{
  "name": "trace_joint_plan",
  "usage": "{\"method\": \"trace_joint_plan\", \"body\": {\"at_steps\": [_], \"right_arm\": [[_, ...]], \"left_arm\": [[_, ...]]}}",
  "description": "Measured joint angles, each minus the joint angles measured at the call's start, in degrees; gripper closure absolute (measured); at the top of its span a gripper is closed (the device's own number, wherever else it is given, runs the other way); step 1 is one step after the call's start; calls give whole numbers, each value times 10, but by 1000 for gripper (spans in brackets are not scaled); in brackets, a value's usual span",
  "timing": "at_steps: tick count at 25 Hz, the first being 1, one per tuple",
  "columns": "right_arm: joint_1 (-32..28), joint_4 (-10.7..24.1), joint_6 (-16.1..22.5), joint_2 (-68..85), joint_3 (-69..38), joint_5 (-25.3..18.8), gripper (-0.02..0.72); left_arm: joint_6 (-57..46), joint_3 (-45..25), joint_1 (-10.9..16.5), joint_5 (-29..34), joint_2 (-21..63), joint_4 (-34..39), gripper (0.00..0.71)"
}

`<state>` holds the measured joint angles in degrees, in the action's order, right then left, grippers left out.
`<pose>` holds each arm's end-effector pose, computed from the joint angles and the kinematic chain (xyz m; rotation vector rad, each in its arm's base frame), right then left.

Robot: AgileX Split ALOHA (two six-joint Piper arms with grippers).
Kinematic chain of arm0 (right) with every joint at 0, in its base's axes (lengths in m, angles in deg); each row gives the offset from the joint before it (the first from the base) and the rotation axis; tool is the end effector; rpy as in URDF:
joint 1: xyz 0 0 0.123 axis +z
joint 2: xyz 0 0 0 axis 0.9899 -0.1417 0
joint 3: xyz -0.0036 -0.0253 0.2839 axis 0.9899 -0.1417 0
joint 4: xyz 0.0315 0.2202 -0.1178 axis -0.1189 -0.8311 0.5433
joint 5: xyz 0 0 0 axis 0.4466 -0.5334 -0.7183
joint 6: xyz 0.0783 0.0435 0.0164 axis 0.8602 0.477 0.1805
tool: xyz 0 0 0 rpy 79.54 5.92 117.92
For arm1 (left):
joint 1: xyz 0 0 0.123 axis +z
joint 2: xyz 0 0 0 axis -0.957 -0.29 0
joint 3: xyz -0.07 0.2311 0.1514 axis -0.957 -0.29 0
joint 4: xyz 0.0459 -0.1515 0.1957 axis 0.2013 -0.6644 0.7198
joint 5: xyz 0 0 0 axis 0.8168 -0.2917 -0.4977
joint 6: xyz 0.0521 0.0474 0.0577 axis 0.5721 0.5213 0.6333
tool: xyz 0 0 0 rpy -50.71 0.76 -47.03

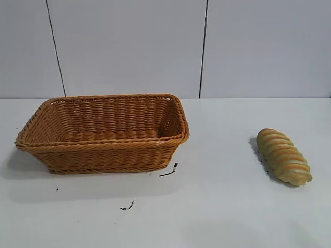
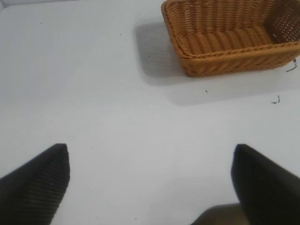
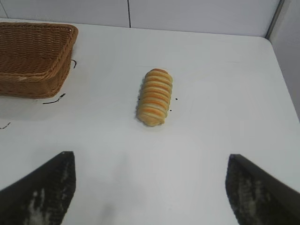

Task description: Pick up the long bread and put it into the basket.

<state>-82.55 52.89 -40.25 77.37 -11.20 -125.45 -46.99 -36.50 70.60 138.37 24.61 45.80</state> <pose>-0.0032 0.0081 0.2767 -0.0464 2.0173 0.0805 -0.0064 0.0003 0.2773 0.1162 2.0422 0.0156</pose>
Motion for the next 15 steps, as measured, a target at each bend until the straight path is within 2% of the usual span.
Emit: {"method": "trace_joint_plan", "body": {"at_steps": [13,15], "right_arm": [[0,0,0,0,0,0,103],[0,0,1,-4,4,-1,83]], "left_arm": [[0,0,0,0,0,0,14],[0,0,0,0,0,0,14]]}}
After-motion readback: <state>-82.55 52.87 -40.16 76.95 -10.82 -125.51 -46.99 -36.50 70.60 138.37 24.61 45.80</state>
